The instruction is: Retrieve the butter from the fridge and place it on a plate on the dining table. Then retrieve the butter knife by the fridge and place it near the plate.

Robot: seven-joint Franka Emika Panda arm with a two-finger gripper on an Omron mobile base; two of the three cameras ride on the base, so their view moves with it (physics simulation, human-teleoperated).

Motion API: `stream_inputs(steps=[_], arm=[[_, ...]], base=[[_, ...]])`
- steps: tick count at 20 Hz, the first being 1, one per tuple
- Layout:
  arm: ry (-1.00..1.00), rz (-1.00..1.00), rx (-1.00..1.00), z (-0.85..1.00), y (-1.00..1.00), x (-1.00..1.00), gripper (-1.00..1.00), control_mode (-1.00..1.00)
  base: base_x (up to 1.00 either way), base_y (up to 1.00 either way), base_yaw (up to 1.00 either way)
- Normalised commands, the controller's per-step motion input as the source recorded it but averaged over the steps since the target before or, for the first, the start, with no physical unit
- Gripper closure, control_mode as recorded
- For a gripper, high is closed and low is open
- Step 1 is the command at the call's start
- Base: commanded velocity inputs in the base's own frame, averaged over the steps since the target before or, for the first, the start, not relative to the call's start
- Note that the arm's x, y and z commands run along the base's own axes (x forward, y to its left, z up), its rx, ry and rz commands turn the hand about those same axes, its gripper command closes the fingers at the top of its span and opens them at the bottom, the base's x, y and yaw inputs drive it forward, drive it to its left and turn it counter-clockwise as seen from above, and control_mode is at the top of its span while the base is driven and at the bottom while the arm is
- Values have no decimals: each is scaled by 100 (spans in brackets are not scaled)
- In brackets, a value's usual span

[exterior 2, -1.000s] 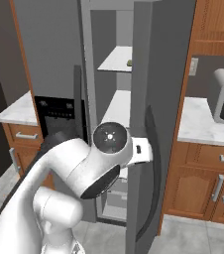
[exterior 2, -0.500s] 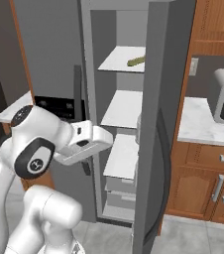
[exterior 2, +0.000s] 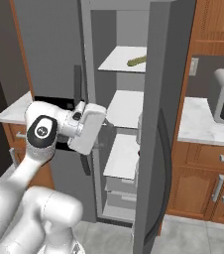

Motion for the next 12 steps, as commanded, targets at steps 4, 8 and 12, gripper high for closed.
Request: stream_inputs(steps=[4, 8, 12], arm=[[22, -14, -29, 8, -45, 33, -100, -100], [34, -16, -12, 24, -75, 31, -100, -100], [23, -14, 4, 15, -65, 21, -100, -100]], base=[[0, 0, 0], [0, 0, 0], [0, 0, 0]])
